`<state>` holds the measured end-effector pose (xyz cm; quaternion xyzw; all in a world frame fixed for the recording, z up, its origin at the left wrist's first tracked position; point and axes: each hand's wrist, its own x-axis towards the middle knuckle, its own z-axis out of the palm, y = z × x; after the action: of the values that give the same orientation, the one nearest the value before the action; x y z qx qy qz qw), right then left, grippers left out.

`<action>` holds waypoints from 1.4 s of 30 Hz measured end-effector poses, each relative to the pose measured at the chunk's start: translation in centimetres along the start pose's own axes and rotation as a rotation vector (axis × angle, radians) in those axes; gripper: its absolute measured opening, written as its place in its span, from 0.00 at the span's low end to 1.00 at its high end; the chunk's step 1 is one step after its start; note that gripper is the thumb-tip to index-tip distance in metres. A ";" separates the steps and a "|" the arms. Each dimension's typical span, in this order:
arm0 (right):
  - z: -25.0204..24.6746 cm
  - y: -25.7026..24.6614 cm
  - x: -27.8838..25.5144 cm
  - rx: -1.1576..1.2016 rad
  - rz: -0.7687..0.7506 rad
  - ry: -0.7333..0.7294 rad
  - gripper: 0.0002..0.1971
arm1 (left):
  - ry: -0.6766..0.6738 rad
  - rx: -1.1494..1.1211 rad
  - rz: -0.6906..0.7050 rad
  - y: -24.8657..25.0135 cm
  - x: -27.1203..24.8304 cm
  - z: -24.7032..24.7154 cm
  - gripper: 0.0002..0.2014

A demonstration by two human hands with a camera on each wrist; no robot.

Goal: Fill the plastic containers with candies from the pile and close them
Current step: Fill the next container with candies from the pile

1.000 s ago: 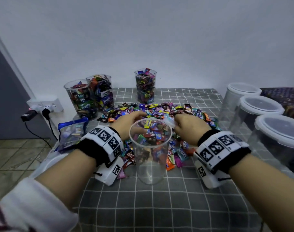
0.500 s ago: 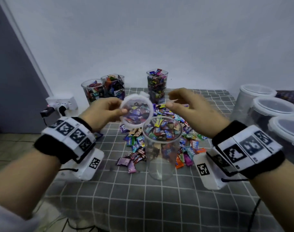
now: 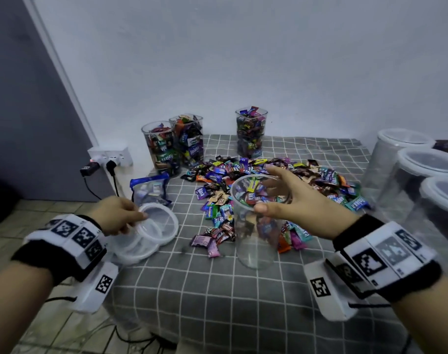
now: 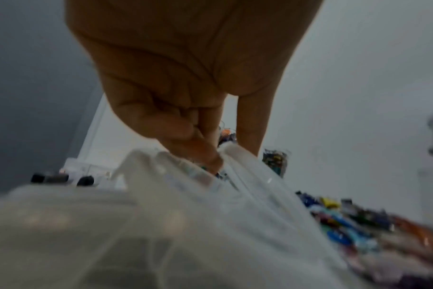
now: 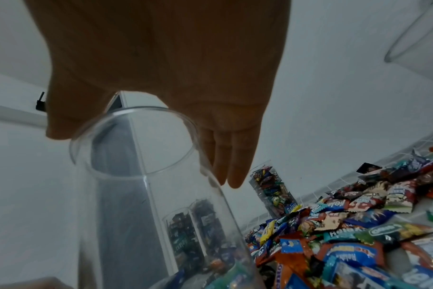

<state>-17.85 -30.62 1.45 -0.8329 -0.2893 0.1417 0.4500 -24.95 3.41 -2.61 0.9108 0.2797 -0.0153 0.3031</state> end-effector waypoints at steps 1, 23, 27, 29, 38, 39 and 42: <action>0.0 0.0 -0.1 0.013 0.004 0.007 0.52 | 0.028 0.167 0.025 0.2 0.0 0.1 0.12; -0.3 1.1 -0.3 -0.009 -0.002 0.060 0.51 | -0.073 0.409 -0.026 0.6 0.1 1.1 0.35; -2.4 2.1 -0.1 -0.022 0.051 0.216 0.41 | 0.051 0.457 0.074 3.3 -1.1 0.5 0.36; -3.5 3.4 0.6 -0.125 0.092 0.283 0.40 | 0.063 0.395 0.132 4.8 -1.0 0.4 0.36; -4.9 8.7 5.0 -0.508 0.418 0.290 0.37 | -0.086 0.196 0.273 11.5 3.7 4.5 0.33; -5.1 9.2 5.7 -0.513 0.443 0.294 0.36 | -0.100 0.163 0.269 12.1 4.5 5.1 0.33; -6.2 10.3 7.6 -0.519 0.500 0.329 0.36 | -0.104 0.114 0.245 13.6 6.9 6.1 0.33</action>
<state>-5.13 -34.53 -3.49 -0.9753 -0.0280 0.0338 0.2164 -11.20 -5.51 -1.61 0.9519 0.1493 -0.0412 0.2644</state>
